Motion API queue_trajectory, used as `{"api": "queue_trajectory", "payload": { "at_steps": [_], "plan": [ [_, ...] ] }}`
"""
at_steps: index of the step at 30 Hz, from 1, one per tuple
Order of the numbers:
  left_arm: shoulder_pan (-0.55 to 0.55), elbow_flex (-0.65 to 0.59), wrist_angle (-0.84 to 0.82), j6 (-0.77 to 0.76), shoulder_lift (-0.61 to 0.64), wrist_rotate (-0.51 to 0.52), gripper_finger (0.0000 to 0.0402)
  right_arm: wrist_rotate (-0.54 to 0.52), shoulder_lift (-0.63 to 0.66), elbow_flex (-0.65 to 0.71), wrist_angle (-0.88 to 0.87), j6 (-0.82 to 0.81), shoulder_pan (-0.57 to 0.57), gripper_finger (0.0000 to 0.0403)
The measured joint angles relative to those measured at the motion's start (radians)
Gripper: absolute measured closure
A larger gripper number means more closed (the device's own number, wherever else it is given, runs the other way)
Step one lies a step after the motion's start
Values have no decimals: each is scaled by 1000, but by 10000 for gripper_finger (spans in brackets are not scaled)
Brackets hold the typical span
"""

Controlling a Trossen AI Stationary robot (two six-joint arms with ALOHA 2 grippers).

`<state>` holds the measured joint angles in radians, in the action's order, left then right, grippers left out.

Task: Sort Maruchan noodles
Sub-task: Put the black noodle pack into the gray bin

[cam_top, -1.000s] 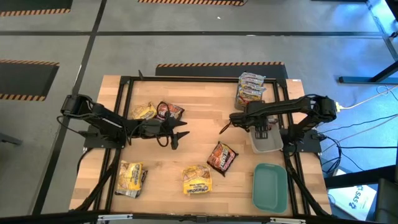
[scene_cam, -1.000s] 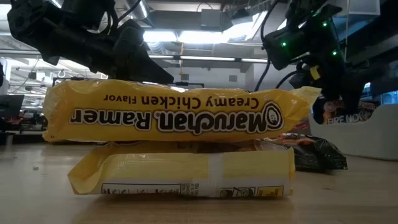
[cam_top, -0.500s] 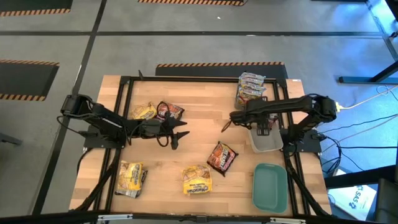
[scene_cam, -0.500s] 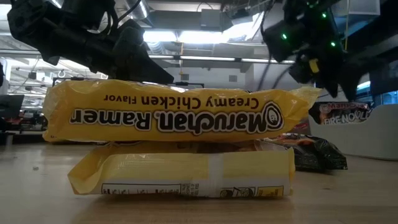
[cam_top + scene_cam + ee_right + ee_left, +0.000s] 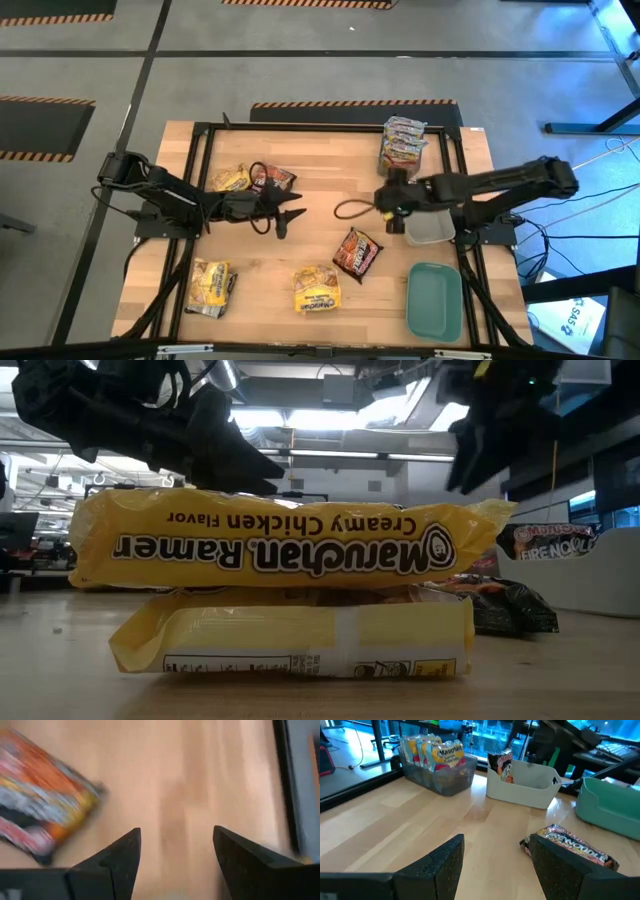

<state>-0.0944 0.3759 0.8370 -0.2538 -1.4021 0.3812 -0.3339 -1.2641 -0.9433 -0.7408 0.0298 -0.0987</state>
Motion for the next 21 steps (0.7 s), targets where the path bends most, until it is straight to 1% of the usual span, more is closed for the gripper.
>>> {"api": "queue_trajectory", "payload": {
  "at_steps": [2,5,9,15,18,21],
  "plan": [
    [4,0,25,1,0,0,182,38,36,90,195,62,-25,171],
    [11,0,52,-3,0,-15,182,98,53,203,451,132,-41,171],
    [-6,0,71,-29,0,-29,182,178,49,280,674,132,-39,171],
    [-100,36,51,14,0,-63,182,282,46,287,728,89,-40,171],
    [-154,81,-6,59,0,-52,182,331,13,287,767,36,-52,172],
    [-202,132,-76,80,-1,-28,182,338,-39,287,811,23,-94,172]
  ]
}}
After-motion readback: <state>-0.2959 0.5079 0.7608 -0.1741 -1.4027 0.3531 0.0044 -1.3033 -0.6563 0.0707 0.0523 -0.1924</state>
